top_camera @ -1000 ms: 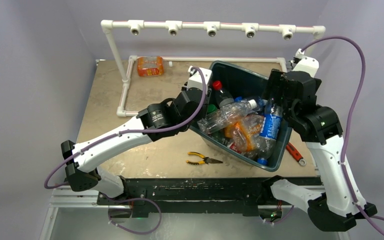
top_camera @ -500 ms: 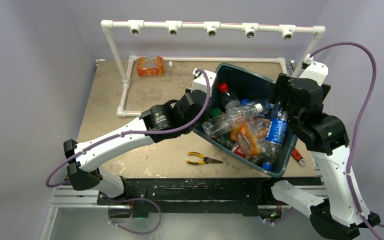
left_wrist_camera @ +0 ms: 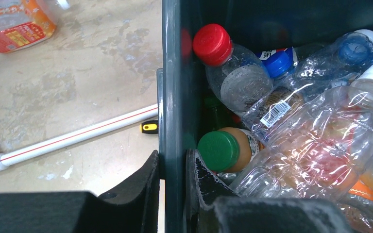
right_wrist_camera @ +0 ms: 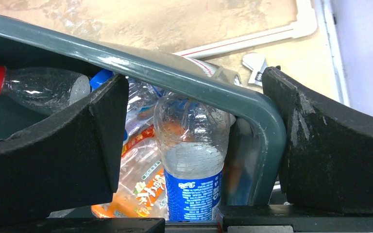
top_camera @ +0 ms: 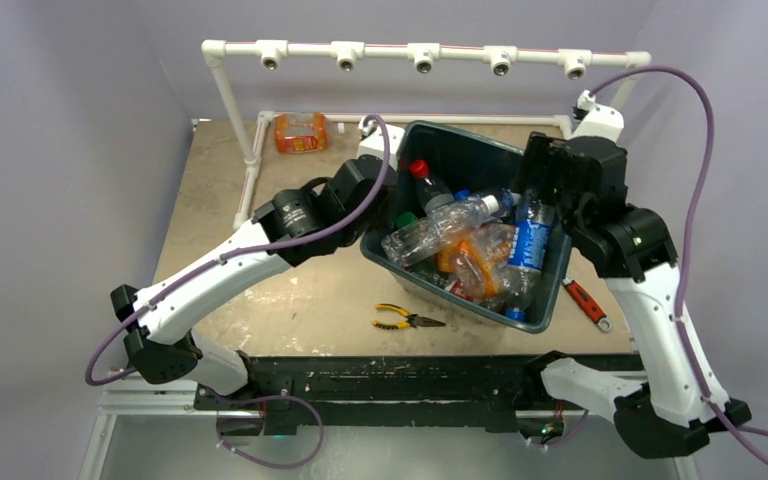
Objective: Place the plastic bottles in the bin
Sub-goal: Move the trash bin to the center of the board.
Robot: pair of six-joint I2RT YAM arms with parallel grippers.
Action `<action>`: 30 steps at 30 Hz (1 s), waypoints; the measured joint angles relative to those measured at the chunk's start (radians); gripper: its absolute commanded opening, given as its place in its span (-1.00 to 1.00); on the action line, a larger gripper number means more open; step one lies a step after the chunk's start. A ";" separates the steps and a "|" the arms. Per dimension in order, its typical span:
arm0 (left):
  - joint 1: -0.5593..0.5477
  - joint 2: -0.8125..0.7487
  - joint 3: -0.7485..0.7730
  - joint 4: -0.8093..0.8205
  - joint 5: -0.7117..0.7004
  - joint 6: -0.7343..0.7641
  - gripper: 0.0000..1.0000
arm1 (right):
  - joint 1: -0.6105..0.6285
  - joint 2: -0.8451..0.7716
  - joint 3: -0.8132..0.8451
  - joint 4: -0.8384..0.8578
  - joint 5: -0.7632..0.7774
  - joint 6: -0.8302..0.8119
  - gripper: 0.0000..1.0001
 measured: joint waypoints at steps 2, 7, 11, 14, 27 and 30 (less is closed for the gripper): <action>0.027 -0.008 0.003 -0.018 0.018 -0.008 -1.00 | 0.000 0.042 0.016 0.010 -0.029 0.007 0.98; 0.052 -0.014 0.032 -0.085 0.027 -0.047 -1.00 | -0.006 0.128 0.034 0.024 -0.072 0.010 0.98; 0.055 -0.016 0.062 -0.146 0.028 -0.074 -1.00 | -0.017 0.167 0.038 0.060 -0.099 0.003 0.98; 0.055 -0.021 0.069 -0.176 0.019 -0.080 -1.00 | -0.016 0.172 0.042 0.063 -0.105 -0.001 0.98; 0.151 0.020 0.129 -0.196 0.098 -0.051 -1.00 | 0.059 0.235 0.085 0.032 0.099 -0.040 0.98; 0.175 0.019 0.117 -0.164 0.130 -0.043 -1.00 | 0.061 0.209 0.055 0.071 0.111 -0.042 0.98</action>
